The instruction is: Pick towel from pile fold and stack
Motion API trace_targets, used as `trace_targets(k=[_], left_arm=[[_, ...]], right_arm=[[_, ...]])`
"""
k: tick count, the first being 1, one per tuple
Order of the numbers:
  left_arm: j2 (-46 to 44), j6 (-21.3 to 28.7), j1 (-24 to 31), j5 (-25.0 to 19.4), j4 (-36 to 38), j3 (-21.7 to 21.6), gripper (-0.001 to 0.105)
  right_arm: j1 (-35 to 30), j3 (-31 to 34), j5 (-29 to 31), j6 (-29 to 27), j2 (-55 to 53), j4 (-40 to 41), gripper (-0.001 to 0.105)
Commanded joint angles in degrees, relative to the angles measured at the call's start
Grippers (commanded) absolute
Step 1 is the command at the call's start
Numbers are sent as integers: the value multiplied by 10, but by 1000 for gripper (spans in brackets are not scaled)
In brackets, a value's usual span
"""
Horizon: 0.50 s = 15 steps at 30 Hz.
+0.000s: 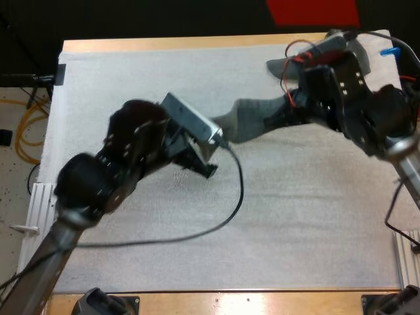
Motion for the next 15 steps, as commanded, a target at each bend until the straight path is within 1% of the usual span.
trace_targets(k=[1,4,6,9,11,13,15], left_arm=[[-9,-7,-4,-9,15,-3,0],[-37,-18,-16,-9,62,-3,0],[-53,-33,-31,-10,90,-3,0],[-66,-50,-56,-14,119,-3,0],[-72,-70,-78,-35,138,-3,0],[-75,-79,-96,-59,161,-3,0],[-77,-93,-117,-97,188,-3,0]], right_arm=[[8,-1,9,9,-12,16,0],[41,-1,17,25,-36,60,0],[70,-1,34,37,-52,97,0],[106,-1,42,65,-68,144,0],[131,0,42,88,-77,171,0],[149,6,42,111,-88,187,0],[171,29,42,147,-107,189,0]])
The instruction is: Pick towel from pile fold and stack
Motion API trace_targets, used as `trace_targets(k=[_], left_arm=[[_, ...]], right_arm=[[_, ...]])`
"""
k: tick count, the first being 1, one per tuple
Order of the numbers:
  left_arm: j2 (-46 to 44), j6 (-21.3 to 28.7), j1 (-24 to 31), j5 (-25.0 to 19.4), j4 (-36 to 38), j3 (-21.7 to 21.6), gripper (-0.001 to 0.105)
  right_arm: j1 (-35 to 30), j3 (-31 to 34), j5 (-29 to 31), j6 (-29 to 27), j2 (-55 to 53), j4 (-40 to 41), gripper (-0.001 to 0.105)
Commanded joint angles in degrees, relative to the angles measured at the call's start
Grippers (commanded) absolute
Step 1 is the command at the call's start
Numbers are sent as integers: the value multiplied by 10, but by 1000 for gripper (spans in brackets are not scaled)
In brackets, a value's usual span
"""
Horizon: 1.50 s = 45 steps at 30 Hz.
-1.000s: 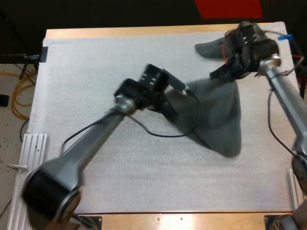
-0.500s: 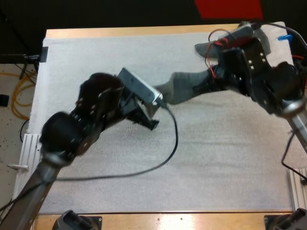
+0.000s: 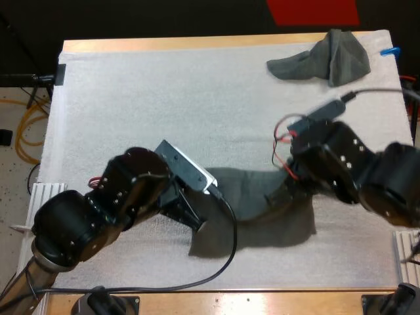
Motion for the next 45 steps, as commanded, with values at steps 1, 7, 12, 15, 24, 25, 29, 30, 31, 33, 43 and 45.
trace_targets(k=[1,7,12,15,24,25,29,30,31,33,43,45], left_arm=[[-4,-13,-9,-24,15,-3,0],[-4,-22,-19,-35,6,22,0],[3,-20,5,-62,-46,78,0],[17,-1,40,-69,-93,106,0],[119,93,153,-13,-320,161,0],[134,97,161,-13,-334,161,0],[205,103,197,-11,-397,161,0],[220,103,204,-7,-411,161,0],[232,103,208,-2,-423,161,0],[267,104,220,9,-453,161,0],[361,161,253,13,-519,159,4],[360,184,254,13,-524,158,13]], right_arm=[[8,11,4,20,-10,10,0],[26,109,3,52,-41,-26,0],[-3,196,13,30,-37,-171,0],[-39,243,14,21,-29,-266,0],[-156,311,-34,-66,50,-502,0],[-162,311,-35,-67,63,-512,0],[-192,311,-35,-68,125,-562,0],[-197,311,-35,-68,139,-572,0],[-201,311,-35,-68,151,-581,0],[-210,311,-35,-68,177,-603,0],[-221,311,-47,-71,252,-688,1],[-222,311,-52,-71,256,-694,11]])
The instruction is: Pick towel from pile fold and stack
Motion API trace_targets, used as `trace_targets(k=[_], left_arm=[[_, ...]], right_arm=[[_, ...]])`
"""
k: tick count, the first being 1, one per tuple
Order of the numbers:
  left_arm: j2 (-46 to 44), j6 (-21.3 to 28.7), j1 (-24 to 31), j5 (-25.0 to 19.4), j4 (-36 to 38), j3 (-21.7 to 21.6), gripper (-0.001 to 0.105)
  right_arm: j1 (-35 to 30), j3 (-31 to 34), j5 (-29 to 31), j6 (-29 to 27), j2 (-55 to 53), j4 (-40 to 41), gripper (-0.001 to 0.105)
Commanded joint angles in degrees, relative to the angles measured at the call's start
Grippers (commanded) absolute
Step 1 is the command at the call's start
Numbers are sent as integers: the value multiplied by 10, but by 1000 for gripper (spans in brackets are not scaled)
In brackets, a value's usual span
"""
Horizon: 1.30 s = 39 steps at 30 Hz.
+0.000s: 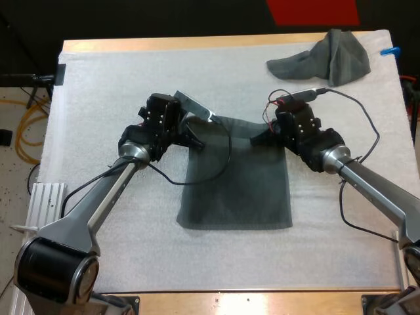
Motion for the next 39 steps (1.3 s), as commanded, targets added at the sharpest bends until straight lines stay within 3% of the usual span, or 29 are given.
trace_targets(k=[1,6,9,12,16,22,28,33,39], left_arm=[[-8,15,0,2,-15,-4,17],[-11,23,0,7,16,-38,50],[-17,23,0,6,90,-80,53],[-39,23,0,8,148,-108,53],[-101,11,0,23,180,-112,53],[-221,-44,0,76,244,-112,53],[-320,-99,0,112,350,-106,53],[-423,-120,0,113,425,-70,53],[-518,-174,0,119,435,32,53]], right_arm=[[-3,-1,-4,-9,-3,-12,18],[-8,-23,15,-9,-5,1,71],[-8,-50,21,-19,-19,55,82],[-8,-68,21,-19,-46,106,82],[-8,-69,21,-19,-103,153,82],[-6,-69,16,5,-211,267,81],[-6,-62,16,54,-306,389,67],[-6,19,-26,108,-411,414,62],[-6,143,-35,164,-513,442,62]])
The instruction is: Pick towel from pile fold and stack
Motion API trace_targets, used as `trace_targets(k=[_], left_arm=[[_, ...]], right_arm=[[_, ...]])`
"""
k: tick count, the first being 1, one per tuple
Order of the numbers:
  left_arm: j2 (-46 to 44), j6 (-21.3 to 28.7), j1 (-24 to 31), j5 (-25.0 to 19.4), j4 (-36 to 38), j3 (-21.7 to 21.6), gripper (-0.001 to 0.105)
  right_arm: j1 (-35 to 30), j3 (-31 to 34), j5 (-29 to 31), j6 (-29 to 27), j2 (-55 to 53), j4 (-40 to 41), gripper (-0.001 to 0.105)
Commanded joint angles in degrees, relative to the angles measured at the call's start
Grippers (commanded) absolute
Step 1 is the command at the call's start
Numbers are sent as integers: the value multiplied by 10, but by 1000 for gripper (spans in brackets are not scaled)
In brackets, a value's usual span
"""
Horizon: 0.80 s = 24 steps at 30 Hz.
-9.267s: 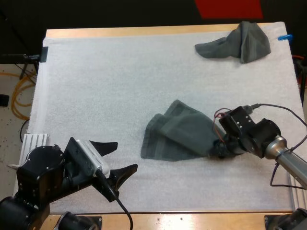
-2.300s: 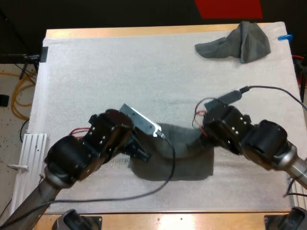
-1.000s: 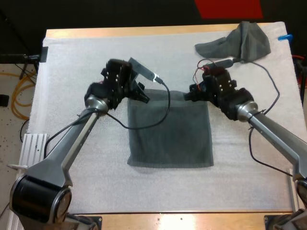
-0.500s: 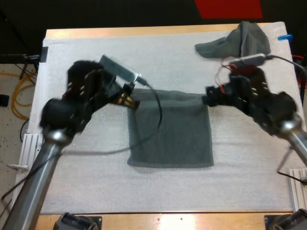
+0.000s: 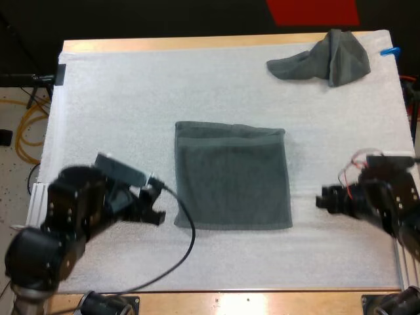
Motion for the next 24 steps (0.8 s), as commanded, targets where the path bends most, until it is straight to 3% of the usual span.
trace_targets(k=[1,6,11,19,24], left_arm=[[-15,-18,0,9,4,18,53],[-49,-47,0,43,4,90,53],[-54,-50,0,53,4,144,53],[-54,-50,0,58,-9,153,53],[-54,-50,0,72,-19,153,53]], right_arm=[[-1,16,-6,9,-11,3,62],[-1,101,-59,42,-21,-9,62],[-1,181,-152,131,10,-120,62],[-1,221,-258,240,138,-321,62],[-1,221,-313,270,240,-400,62]])
